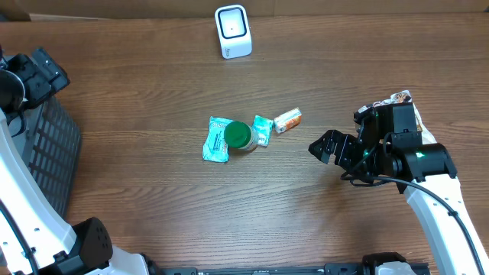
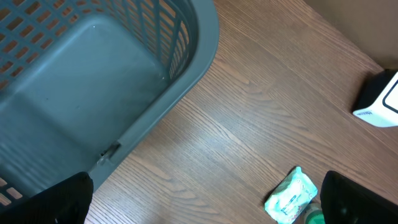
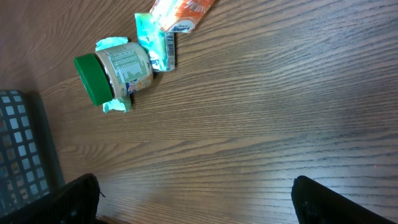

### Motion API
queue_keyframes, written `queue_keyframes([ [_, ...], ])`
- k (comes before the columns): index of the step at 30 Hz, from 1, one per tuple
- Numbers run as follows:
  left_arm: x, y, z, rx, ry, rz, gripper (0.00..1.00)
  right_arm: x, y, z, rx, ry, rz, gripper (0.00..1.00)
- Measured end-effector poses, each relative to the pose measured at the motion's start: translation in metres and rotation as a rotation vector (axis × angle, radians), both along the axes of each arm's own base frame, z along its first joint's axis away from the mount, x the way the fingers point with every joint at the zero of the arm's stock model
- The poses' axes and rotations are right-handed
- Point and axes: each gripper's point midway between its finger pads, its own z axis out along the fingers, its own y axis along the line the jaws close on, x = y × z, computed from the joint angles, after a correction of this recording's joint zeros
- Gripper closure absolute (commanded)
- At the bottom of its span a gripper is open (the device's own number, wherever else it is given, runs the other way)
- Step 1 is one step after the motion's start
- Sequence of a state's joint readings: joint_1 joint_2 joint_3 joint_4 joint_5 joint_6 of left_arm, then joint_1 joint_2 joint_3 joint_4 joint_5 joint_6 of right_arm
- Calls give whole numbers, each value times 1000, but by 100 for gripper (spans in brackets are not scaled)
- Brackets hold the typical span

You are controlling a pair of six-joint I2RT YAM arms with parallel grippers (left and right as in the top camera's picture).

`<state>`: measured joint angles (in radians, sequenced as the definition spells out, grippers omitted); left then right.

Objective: Scan the item barcode
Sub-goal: 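Reach the right gripper to the orange snack packet and grasp it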

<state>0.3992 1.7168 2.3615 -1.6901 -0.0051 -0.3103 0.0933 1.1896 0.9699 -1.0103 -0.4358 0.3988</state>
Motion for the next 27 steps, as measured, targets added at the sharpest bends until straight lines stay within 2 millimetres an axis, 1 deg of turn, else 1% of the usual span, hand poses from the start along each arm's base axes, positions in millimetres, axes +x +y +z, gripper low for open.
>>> queue_keyframes([
  [9, 0, 0, 0, 0, 0, 0, 0, 0, -1, 0, -7, -2, 0, 5],
  [15, 0, 0, 0, 0, 0, 0, 0, 4, -1, 1, -5, -21, -1, 11],
  [18, 0, 0, 0, 0, 0, 0, 0, 9, 0, 3, -3, -44, 1, 11],
  [20, 0, 0, 0, 0, 0, 0, 1, 12, 2, 2, -4, -49, 6, 8],
  [22, 0, 0, 0, 0, 0, 0, 0, 16, 9, -2, -9, -53, 31, 5],
  [24, 0, 0, 0, 0, 0, 0, 0, 17, 17, -10, -26, -39, 62, 2],
  [26, 0, 0, 0, 0, 0, 0, 1, 15, 30, -26, -73, 6, 117, 2],
  [27, 0, 0, 0, 0, 0, -1, 0, 17, 37, -34, -105, 27, 147, 2],
])
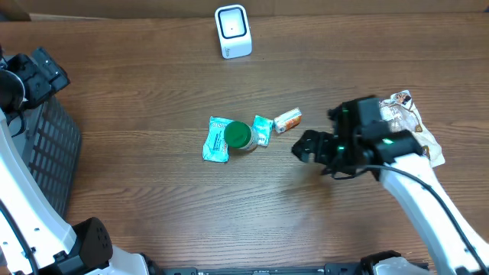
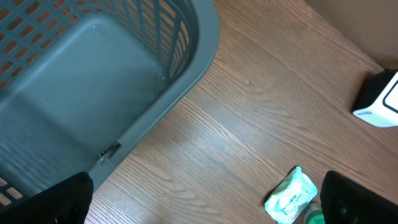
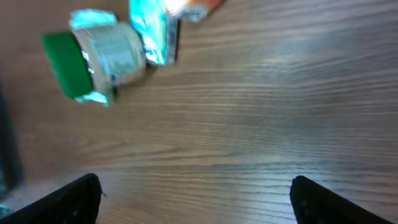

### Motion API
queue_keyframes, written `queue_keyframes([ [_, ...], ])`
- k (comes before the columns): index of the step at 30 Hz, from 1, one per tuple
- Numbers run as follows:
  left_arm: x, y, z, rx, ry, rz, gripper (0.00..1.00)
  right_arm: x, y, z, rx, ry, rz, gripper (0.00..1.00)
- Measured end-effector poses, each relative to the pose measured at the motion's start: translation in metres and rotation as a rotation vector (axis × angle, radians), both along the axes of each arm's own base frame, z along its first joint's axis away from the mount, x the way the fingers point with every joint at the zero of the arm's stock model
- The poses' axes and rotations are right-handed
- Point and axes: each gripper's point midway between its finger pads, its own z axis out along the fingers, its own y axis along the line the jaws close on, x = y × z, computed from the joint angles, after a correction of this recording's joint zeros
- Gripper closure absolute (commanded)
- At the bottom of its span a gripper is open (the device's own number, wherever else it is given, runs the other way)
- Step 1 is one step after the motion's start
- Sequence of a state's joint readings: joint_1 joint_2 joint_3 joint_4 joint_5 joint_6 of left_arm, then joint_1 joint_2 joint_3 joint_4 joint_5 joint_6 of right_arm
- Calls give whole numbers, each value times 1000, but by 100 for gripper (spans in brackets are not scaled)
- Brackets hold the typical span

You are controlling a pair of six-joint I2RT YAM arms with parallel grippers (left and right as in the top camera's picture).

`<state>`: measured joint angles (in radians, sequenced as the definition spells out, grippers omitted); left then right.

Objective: Scan the item barcode
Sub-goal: 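Reach the right gripper to the orange snack packet and grasp it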

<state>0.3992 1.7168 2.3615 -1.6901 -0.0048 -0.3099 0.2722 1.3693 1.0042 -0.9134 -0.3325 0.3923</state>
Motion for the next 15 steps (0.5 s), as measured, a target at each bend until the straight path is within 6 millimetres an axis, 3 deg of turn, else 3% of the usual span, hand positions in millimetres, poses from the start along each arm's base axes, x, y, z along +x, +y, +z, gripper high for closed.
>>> queue_keyframes([
  [4, 0, 0, 0, 0, 0, 0, 0, 23, 18, 5, -57, 19, 42, 0],
  [9, 0, 0, 0, 0, 0, 1, 0, 71, 29, 39, -88, -41, 33, 4],
  [11, 0, 0, 0, 0, 0, 0, 0, 96, 32, 54, -102, -90, 19, 16],
  [15, 0, 0, 0, 0, 0, 0, 0, 129, 36, 54, -114, -139, -43, 30],
])
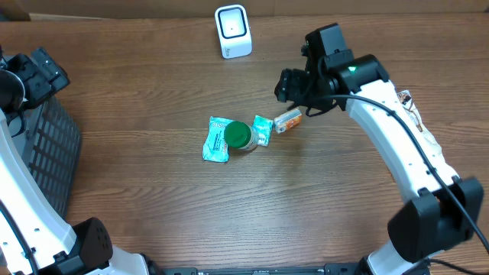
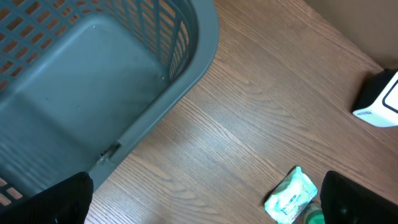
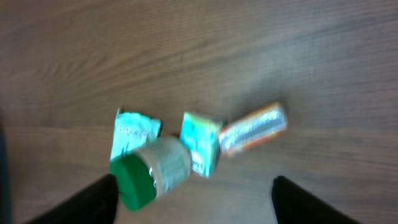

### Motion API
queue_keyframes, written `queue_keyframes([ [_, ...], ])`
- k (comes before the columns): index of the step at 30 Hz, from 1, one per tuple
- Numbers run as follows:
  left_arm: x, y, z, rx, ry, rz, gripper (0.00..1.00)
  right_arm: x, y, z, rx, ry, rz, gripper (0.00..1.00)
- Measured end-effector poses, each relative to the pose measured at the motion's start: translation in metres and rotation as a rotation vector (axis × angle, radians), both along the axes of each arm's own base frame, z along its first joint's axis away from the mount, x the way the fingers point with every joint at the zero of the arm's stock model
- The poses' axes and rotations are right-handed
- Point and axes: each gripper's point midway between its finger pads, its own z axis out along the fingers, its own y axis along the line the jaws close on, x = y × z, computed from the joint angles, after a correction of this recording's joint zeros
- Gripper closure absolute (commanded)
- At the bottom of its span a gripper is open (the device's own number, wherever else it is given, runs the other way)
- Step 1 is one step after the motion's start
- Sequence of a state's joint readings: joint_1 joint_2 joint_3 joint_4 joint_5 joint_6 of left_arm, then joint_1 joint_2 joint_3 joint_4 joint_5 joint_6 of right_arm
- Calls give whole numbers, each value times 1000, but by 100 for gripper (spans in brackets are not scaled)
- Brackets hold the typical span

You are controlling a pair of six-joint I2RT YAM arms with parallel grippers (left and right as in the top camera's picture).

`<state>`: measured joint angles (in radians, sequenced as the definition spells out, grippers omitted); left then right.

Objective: Scan the item barcode
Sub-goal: 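Reach the right gripper to the orange snack packet and grasp it, then lift the orange packet with the right gripper and carry it right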

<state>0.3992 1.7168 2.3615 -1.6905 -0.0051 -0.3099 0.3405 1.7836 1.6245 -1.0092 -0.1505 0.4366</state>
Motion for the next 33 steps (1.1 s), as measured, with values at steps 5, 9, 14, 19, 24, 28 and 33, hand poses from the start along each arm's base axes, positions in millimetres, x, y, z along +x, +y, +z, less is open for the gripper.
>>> queue_keyframes([
  [5, 0, 0, 0, 0, 0, 0, 0, 28, 5, -38, 19, 41, -161, 31],
  [9, 0, 0, 0, 0, 0, 0, 0, 37, 25, -77, 37, 95, -207, 37],
  [14, 0, 0, 0, 0, 0, 0, 1, 18, 48, -126, 5, 221, -192, 37],
  [19, 0, 0, 0, 0, 0, 0, 1, -12, 37, -139, -71, 345, -174, 37],
  [24, 0, 0, 0, 0, 0, 0, 0, -33, 2, -132, -144, 468, -181, 37],
  [28, 0, 0, 0, 0, 0, 0, 0, -38, -39, -114, -155, 536, -248, 40],
  [33, 0, 0, 0, 0, 0, 0, 0, -41, -85, -103, -147, 572, -332, 75],
])
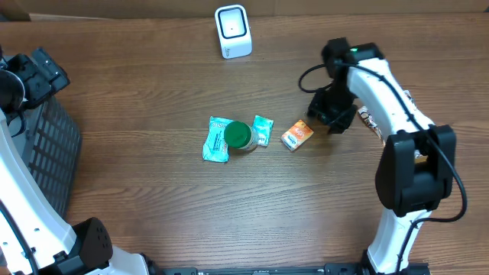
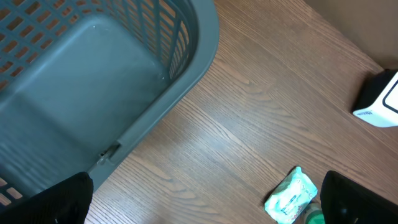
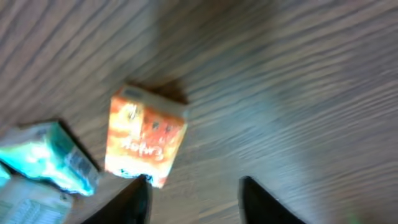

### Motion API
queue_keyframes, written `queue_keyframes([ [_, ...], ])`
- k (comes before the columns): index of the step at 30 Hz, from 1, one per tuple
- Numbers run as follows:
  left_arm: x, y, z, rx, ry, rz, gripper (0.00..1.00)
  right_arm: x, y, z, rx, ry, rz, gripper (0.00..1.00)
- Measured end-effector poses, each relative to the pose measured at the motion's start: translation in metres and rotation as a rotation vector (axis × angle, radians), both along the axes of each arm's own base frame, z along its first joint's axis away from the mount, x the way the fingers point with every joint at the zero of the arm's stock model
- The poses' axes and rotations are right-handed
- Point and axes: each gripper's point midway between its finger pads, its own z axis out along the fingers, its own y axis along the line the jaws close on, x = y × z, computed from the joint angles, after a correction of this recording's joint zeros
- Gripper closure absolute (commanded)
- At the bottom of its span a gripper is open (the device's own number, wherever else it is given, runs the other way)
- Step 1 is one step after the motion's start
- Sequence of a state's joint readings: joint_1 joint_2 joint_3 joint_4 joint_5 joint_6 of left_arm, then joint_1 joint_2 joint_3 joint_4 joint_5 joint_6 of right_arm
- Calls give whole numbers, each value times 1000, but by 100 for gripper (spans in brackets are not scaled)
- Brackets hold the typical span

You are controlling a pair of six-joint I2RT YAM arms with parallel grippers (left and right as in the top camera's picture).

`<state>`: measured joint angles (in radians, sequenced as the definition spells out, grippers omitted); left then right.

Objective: Scan the item barcode
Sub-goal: 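Lift the orange packet with the right gripper and carry it right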

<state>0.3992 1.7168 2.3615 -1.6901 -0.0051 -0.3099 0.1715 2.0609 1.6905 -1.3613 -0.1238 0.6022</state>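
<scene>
A small orange packet (image 1: 297, 135) lies on the wooden table, just right of a small teal packet (image 1: 263, 130); in the right wrist view the orange packet (image 3: 144, 135) sits beyond the left finger. My right gripper (image 1: 328, 116) hovers close to its right side, open and empty (image 3: 196, 200). The white scanner (image 1: 233, 30) stands at the table's far edge. My left gripper (image 2: 202, 202) is open and empty, high over the basket (image 2: 93, 81) at the left.
A green-lidded jar (image 1: 239, 136) lies on a larger teal packet (image 1: 216, 139) left of the small one. A crinkled snack bag (image 1: 370, 121) shows partly under my right arm. The grey basket (image 1: 53, 145) fills the table's left edge.
My right gripper was over the far side of the orange packet and is now low at its right. The packet has shifted away from the small teal packet and turned. The left arm is unchanged.
My right gripper stood open at the right of the table, away from the items. It was then nearer the cluster, then beyond the orange packet on the scanner side. Now it is beside the packet, which has been displaced. The left arm never moved.
</scene>
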Motion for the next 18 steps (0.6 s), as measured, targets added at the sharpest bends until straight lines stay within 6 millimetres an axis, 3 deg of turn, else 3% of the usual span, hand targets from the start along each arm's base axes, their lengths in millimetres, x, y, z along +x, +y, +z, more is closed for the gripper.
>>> queue_keyframes([
  [3, 0, 0, 0, 0, 0, 0, 1, -15, -1, -16, -10, 40, 30, 90],
  [7, 0, 0, 0, 0, 0, 0, 0, -37, 1, -50, -15, 83, 55, 93],
  [9, 0, 0, 0, 0, -1, 0, 0, -38, 3, -62, 0, 69, 55, 93],
  [12, 0, 0, 0, 0, 0, 0, 0, -28, 9, -71, 31, 15, 65, 93],
  [18, 0, 0, 0, 0, 0, 0, 0, 34, 33, -66, 146, -255, 117, 93],
])
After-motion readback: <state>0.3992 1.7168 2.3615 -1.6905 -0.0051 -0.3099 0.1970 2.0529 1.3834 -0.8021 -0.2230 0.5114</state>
